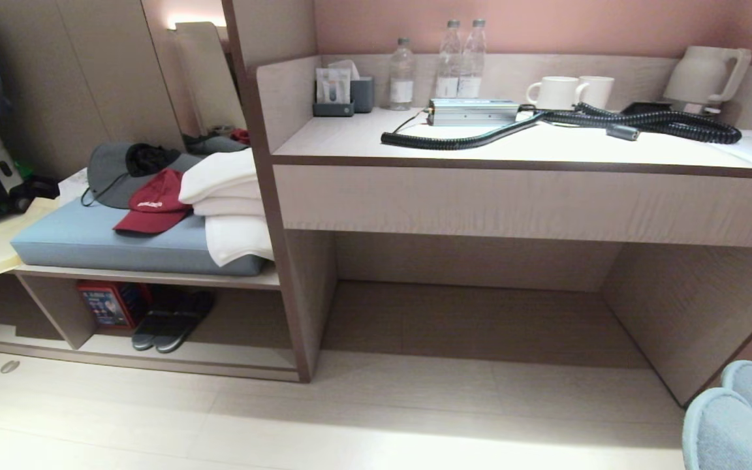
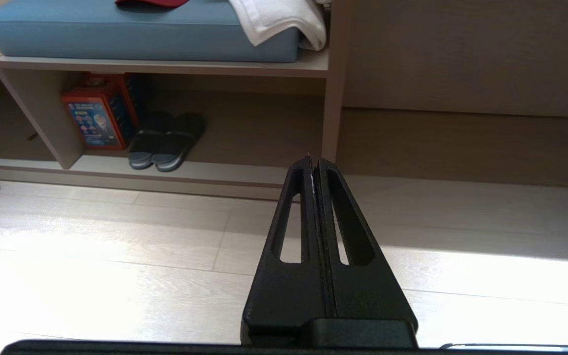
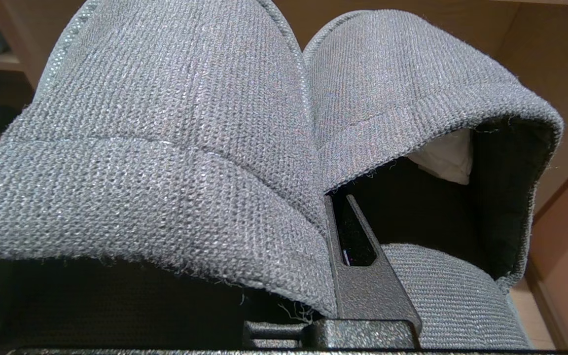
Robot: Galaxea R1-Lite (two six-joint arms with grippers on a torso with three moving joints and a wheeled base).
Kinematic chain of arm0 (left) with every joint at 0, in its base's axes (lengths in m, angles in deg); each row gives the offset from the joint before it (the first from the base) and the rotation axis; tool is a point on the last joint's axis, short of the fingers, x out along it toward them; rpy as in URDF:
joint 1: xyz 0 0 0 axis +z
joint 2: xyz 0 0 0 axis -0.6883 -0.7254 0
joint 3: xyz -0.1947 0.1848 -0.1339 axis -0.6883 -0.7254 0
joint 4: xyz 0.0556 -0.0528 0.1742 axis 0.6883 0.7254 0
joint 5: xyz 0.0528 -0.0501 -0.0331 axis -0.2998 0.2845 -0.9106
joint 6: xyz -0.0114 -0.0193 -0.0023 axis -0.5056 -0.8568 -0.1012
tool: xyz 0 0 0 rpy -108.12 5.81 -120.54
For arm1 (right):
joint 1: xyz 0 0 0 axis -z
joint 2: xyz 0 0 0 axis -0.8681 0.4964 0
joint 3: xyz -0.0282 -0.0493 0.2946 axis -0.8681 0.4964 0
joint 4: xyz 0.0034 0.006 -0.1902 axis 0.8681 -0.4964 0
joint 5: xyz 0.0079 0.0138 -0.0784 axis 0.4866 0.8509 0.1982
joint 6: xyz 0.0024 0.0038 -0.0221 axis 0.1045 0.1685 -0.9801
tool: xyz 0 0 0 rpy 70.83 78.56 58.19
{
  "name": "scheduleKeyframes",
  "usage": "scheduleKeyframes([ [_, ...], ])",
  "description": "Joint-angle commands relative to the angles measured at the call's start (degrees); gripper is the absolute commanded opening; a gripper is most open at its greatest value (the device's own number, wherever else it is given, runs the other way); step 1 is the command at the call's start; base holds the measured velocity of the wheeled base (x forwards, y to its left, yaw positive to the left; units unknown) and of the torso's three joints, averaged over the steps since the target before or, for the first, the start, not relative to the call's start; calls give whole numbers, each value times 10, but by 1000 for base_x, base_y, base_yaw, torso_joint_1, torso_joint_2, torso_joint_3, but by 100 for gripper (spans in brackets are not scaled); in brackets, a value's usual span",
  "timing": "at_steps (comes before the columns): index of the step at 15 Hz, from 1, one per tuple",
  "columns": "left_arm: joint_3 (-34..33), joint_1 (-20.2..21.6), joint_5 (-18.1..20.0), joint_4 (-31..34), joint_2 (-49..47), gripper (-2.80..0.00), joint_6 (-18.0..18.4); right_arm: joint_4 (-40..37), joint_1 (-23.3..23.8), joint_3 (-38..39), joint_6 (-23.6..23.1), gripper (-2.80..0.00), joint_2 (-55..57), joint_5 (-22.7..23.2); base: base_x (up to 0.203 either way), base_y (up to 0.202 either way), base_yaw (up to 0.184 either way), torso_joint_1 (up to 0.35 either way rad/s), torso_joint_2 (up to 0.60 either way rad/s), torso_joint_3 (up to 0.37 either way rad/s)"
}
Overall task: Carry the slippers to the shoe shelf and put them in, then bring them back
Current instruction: Place the slippers on the floor
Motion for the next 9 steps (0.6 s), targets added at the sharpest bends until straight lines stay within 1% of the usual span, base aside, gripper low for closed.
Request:
scheduleKeyframes([
  [1, 0, 0, 0, 0, 0, -280, 0, 0, 0, 0, -1, -280, 1, 0, 0, -187, 2, 4, 0, 6],
  [3, 0, 0, 1, 0, 0, -280, 1, 0, 0, 0, 0, -280, 1, 0, 0, -102, 3, 3, 4, 0],
  [7, 0, 0, 1, 0, 0, -280, 1, 0, 0, 1, 0, -280, 1, 0, 0, 0, 0, 0, 0, 0],
  [9, 0, 0, 0, -1, 0, -280, 0, 0, 0, 0, 0, -280, 1, 0, 0, 0, 0, 4, 5, -67],
])
